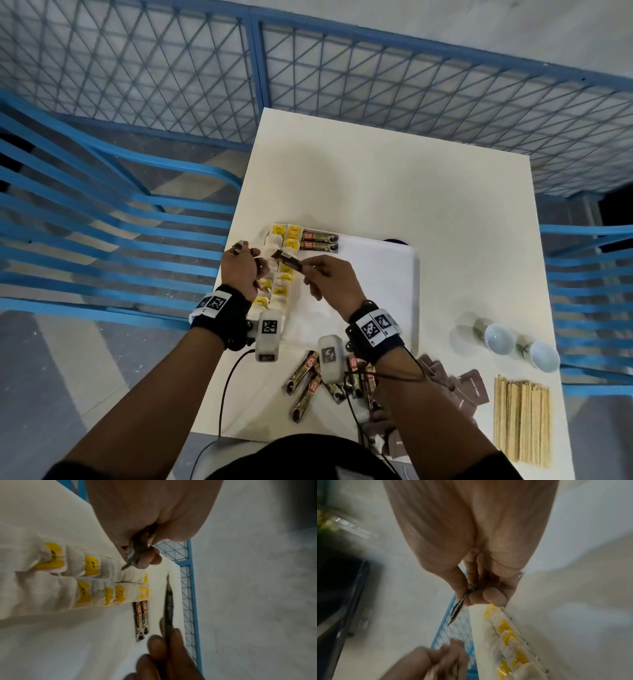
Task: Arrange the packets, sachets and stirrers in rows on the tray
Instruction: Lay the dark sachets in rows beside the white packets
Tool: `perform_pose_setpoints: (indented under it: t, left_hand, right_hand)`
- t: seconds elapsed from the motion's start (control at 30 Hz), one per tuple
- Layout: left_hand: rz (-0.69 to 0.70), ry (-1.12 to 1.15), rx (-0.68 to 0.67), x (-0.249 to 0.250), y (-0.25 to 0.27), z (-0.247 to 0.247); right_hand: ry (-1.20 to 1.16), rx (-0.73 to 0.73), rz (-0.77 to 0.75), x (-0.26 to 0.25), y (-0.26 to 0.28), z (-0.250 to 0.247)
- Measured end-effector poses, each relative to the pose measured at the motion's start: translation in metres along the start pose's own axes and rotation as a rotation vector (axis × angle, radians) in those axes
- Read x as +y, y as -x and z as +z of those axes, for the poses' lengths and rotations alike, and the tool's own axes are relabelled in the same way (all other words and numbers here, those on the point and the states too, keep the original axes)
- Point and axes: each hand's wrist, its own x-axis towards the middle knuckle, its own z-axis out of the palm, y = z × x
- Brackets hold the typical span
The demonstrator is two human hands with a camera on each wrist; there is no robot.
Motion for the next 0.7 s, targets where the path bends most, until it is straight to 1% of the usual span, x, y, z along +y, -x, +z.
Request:
perform_pose_setpoints:
  t: [0.03,0.07,0.13,0.2,0.23,0.27,0.33,0.43,0.5,0.57,0.63,0.7]
  left_hand:
    - [-0.005,-0.064,-0.024,0.000,0.003,-0.002]
    - [-0.011,-0.121,-0.083,-0.001,0.006,-0.004]
    - [0.007,-0.237,-0.266,-0.003,0.018,-0.006]
    - [0.071,-0.368,-0.431,-0.004,0.030,-0.005]
    - [0.109,-0.407,-0.486,-0.006,0.035,-0.005]
    - [0.150,-0.427,-0.509,-0.009,0.038,-0.004]
    - [0.228,-0.434,-0.486,-0.013,0.043,-0.003]
    - [0.279,-0.433,-0.414,-0.016,0.048,0.001]
    - [0.275,-0.436,-0.380,-0.016,0.050,0.004]
    - [0.267,-0.428,-0.365,-0.016,0.052,0.006]
    - [0.262,-0.421,-0.364,-0.018,0.054,0.007]
    - [0.263,-0.418,-0.361,-0.019,0.056,0.008]
  right_hand:
    - [-0.039,0.022,-0.001,0.001,0.001,-0.004]
    - [-0.087,0.034,-0.001,0.001,0.001,-0.007]
    - [-0.190,0.035,0.014,0.002,0.004,-0.012]
    - [-0.273,0.028,0.051,0.001,0.006,-0.014]
    - [-0.299,0.021,0.067,0.001,0.008,-0.015]
    - [-0.316,0.012,0.079,0.000,0.009,-0.017]
    - [-0.313,-0.005,0.075,-0.001,0.011,-0.021]
    - [-0.192,-0.009,-0.008,-0.003,0.014,-0.028]
    - [-0.098,0.003,-0.074,-0.006,0.017,-0.032]
    - [-0.014,0.034,-0.100,-0.007,0.018,-0.035]
    - [-0.016,0.066,-0.103,-0.005,0.018,-0.037]
    - [-0.069,0.080,-0.089,-0.002,0.017,-0.038]
